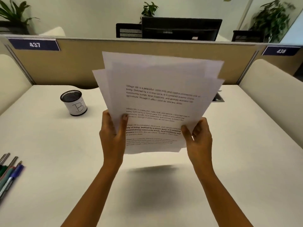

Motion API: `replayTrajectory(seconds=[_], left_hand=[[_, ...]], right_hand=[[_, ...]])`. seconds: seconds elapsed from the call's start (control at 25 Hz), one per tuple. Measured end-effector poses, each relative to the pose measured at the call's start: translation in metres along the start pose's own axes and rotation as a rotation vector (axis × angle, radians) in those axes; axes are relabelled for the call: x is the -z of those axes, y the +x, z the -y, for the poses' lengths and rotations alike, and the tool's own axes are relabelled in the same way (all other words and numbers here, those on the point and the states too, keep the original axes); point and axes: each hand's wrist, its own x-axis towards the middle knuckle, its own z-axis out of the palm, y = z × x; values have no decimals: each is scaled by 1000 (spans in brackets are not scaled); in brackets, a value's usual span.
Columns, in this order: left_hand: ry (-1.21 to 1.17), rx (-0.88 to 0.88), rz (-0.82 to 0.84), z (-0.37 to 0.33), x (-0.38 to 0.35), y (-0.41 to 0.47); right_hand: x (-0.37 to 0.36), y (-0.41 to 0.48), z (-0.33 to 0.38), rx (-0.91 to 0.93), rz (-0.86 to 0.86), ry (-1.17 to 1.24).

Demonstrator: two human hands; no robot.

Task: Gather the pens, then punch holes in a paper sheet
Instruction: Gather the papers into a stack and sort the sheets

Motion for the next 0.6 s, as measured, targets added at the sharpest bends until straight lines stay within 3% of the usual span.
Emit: replayTrajectory(seconds=[0.32,0.6], left_hand=[[26,92,-35,12,12,-32],[41,-37,-78,3,19,-27]], right_hand=[[-14,-25,-14,-43,22,-16],[-16,-20,-8,1,-1,38]])
